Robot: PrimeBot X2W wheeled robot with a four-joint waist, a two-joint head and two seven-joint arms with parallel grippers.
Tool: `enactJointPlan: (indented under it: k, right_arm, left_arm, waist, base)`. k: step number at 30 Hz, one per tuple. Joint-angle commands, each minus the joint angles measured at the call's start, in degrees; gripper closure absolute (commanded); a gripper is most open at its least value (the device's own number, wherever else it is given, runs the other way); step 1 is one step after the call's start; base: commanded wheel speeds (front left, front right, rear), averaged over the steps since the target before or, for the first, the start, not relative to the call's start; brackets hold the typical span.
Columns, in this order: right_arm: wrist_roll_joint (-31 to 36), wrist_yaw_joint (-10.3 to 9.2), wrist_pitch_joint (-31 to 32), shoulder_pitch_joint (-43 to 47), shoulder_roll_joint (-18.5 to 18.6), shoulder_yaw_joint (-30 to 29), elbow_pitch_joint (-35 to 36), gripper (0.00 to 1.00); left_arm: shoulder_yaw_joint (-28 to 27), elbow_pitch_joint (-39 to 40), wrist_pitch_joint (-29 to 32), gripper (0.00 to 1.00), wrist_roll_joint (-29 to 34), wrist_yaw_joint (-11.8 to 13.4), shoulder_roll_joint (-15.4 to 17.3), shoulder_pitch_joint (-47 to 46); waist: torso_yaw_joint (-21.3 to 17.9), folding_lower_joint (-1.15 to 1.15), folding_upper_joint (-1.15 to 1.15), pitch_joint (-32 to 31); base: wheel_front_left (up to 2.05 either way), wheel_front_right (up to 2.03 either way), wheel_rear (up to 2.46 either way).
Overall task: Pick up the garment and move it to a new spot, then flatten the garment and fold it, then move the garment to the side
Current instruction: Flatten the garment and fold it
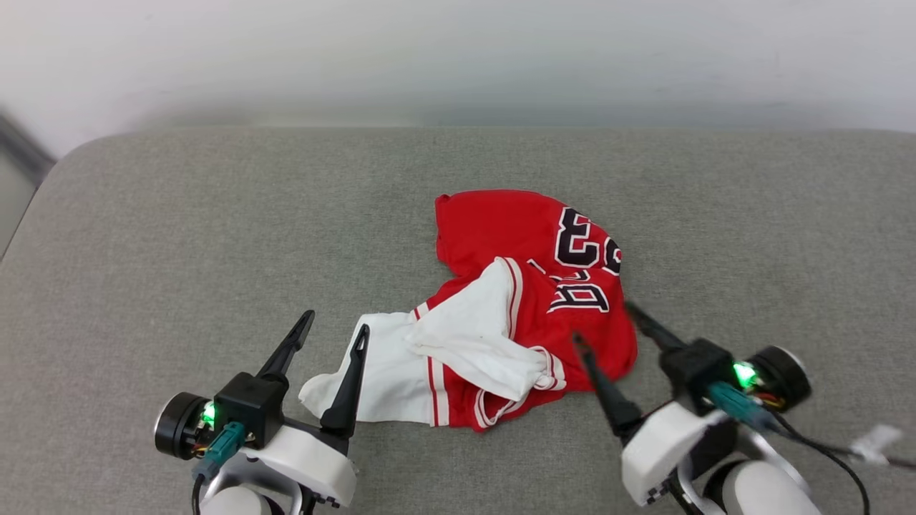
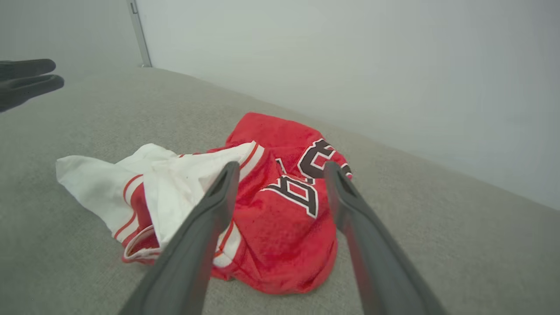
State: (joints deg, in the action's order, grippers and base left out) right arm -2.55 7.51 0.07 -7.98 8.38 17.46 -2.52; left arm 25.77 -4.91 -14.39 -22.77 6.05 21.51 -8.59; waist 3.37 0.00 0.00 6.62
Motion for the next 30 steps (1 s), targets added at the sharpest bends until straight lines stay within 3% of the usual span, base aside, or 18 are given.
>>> enactJointPlan:
  k: [1, 6, 13, 18, 30]
  right_arm:
    - [-2.56, -0.03, 4.2, -2.02, 2.09, 3.04, 0.6, 0.0]
    - [-13.26, -0.04, 23.8, -10.55, 8.69, 12.8, 2.42, 0.0]
    - [-22.86, -0.03, 45.5, -20.02, 8.79, 15.77, -1.68, 0.0]
    - [-23.85, -0.03, 51.42, -23.65, 6.85, 14.9, -6.06, 0.0]
    - [-20.98, -0.03, 53.22, -25.18, 4.93, 13.19, -14.03, 0.0]
  left_arm:
    - [0.07, -0.1, -0.49, 0.0, 0.48, -0.26, -0.17, -0.72]
    - [-0.01, -0.74, -0.59, 0.0, 0.57, -0.6, -0.83, -1.16]
    - [0.3, -1.64, -0.8, 0.0, 1.02, -1.29, -2.01, -2.46]
    - [0.53, -2.35, -0.89, 0.0, 1.37, -1.86, -3.24, -3.24]
    - [0.03, -3.81, -0.88, 0.0, 2.13, -2.98, -4.96, -3.04]
  waist:
    - [0.67, 0.0, 0.0, 0.38]
    - [2.25, 0.0, 0.0, 1.35]
    - [5.43, 0.0, 0.0, 2.6]
    - [8.36, 0.0, 0.0, 3.67]
    - [12.4, 0.0, 0.0, 5.0]
  base:
    - [0.0, 0.0, 0.0]
    - [0.0, 0.0, 0.0]
    - [0.0, 0.0, 0.0]
    - [0.0, 0.0, 0.0]
    - [0.0, 0.0, 0.0]
